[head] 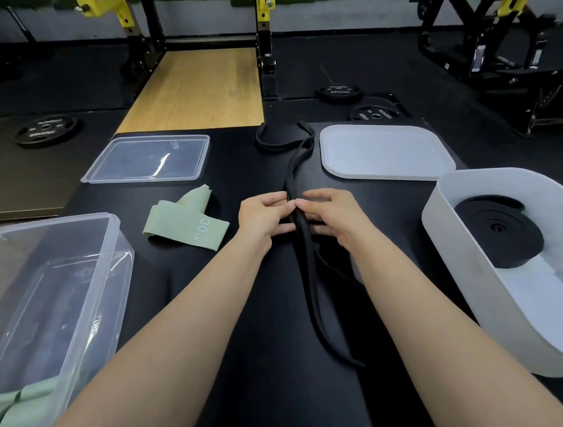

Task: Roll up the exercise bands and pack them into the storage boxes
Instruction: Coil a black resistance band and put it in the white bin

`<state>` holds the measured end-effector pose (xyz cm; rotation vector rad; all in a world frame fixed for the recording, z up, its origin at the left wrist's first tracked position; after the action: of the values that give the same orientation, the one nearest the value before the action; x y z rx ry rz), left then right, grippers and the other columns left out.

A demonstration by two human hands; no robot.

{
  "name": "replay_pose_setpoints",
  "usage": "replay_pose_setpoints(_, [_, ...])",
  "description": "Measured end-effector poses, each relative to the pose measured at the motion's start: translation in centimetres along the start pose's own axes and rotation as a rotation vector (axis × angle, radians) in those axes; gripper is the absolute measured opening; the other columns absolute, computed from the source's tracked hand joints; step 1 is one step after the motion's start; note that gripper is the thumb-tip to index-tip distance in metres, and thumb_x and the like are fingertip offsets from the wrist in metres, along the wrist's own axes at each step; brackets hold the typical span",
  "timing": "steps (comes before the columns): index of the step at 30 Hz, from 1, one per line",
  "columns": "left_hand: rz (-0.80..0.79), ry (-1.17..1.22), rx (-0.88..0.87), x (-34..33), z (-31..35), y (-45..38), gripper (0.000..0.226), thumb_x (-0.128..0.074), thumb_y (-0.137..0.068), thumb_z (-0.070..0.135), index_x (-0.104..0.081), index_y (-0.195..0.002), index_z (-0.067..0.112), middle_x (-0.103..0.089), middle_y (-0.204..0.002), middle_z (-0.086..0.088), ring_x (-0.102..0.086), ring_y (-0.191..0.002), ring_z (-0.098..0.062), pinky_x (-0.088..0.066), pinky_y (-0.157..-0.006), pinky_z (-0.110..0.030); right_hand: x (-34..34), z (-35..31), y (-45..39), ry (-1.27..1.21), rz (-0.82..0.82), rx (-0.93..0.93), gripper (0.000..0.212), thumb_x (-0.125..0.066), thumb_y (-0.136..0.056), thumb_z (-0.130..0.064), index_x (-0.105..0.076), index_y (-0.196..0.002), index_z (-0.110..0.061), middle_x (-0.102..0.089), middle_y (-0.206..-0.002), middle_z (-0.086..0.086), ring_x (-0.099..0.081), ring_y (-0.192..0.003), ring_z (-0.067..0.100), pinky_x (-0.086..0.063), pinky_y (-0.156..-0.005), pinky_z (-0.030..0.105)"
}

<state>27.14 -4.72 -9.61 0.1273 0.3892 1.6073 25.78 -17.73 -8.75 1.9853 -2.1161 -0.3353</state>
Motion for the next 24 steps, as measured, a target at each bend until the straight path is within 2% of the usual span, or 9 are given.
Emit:
replay_pose_setpoints(3, [0.072,0.043,0.014,0.7,0.4,0.0,0.039,-0.068,-0.081,-0.002,-0.058,-0.119,-0.003,-0.061,-0.103,-0.013,-0.062,-0.093,-0.022,-0.056,-0.052,-0.022,0.3,0.8,1.6,0.189,-0.037,0.005,0.033,-0.077,-0.078,-0.022,-0.066,-0.104,-0.005,-0.067,-0.084,0.006,-0.064,-0.071,0.011,-0.054,-0.058,0.017])
replay_pose_setpoints(4, [0.082,0.034,0.013,0.7,0.5,0.0,0.039,-0.068,-0.081,0.0,-0.058,-0.119,-0.002,-0.062,-0.103,-0.012,-0.062,-0.094,-0.022,-0.055,-0.053,-0.022,0.4,1.0,2.0,0.24,-0.029,0.008,0.031,-0.079,-0.076,-0.022,-0.068,-0.099,-0.005,-0.068,-0.083,0.009,-0.065,-0.074,0.015,-0.057,-0.062,0.021])
replay_pose_setpoints(6, [0.075,0.017,0.016,0.4,0.5,0.5,0.038,-0.069,-0.082,0.002,-0.059,-0.119,-0.001,-0.063,-0.096,-0.009,-0.061,-0.093,-0.021,-0.054,-0.057,-0.022,0.6,1.2,2.3,0.259,-0.01,0.005,0.03,-0.08,-0.075,-0.018,-0.069,-0.096,-0.001,-0.07,-0.086,0.016,-0.07,-0.081,0.023,-0.059,-0.075,0.033])
replay_pose_setpoints(7, [0.063,0.016,0.024,0.3,0.4,0.8,0.038,-0.069,-0.082,0.003,-0.059,-0.118,-0.001,-0.063,-0.091,-0.007,-0.061,-0.091,-0.02,-0.054,-0.06,-0.023,0.6,1.2,2.5,0.231,-0.02,-0.005,0.029,-0.078,-0.076,-0.016,-0.068,-0.097,0.001,-0.07,-0.085,0.016,-0.071,-0.079,0.024,-0.059,-0.077,0.034])
replay_pose_setpoints(11, [-0.04,0.064,0.092,0.3,-0.8,2.9,0.027,-0.062,-0.089,0.012,-0.06,-0.112,-0.001,-0.065,-0.087,-0.008,-0.066,-0.081,-0.018,-0.059,-0.061,-0.023,0.1,1.1,3.8,0.107,-0.078,-0.054,0.028,-0.075,-0.079,-0.015,-0.067,-0.101,0.001,-0.071,-0.081,0.009,-0.068,-0.07,0.015,-0.056,-0.069,0.023])
replay_pose_setpoints(16, [-0.205,-0.02,0.094,0.5,-2.8,6.9,0.016,-0.049,-0.097,0.014,-0.064,-0.102,0.014,-0.069,-0.09,-0.002,-0.068,-0.076,-0.008,-0.057,-0.061,-0.018,-0.3,2.0,5.2,-0.018,-0.045,-0.103,0.028,-0.074,-0.08,-0.017,-0.066,-0.103,-0.003,-0.07,-0.082,0.005,-0.068,-0.063,0.006,-0.049,-0.049,0.014])
replay_pose_setpoints(19, [-0.251,0.043,0.126,0.7,-3.7,8.7,0.021,-0.051,-0.095,0.014,-0.061,-0.113,0.013,-0.07,-0.094,-0.003,-0.07,-0.079,-0.01,-0.058,-0.068,-0.022,-0.8,2.3,6.1,-0.131,-0.051,-0.132,0.024,-0.073,-0.081,-0.017,-0.067,-0.1,-0.004,-0.07,-0.082,0.005,-0.068,-0.063,0.007,-0.049,-0.05,0.014])
replay_pose_setpoints(24, [-0.172,0.082,0.149,1.1,-4.2,10.5,0.029,-0.058,-0.092,0.014,-0.059,-0.12,0.007,-0.069,-0.103,-0.011,-0.067,-0.088,-0.018,-0.056,-0.077,-0.026,-1.0,2.1,7.2,-0.195,-0.022,-0.136,0.016,-0.073,-0.081,-0.016,-0.067,-0.091,-0.005,-0.07,-0.079,0.005,-0.067,-0.064,0.01,-0.052,-0.053,0.016])
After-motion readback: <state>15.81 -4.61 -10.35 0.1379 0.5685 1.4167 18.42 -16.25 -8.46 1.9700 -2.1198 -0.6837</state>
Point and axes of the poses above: each hand's wrist, its own y-axis away from the middle knuckle, its own x-axis out of the back of the hand, z = x × y, the point moved 7 cm from there along -y, towards the middle knuckle
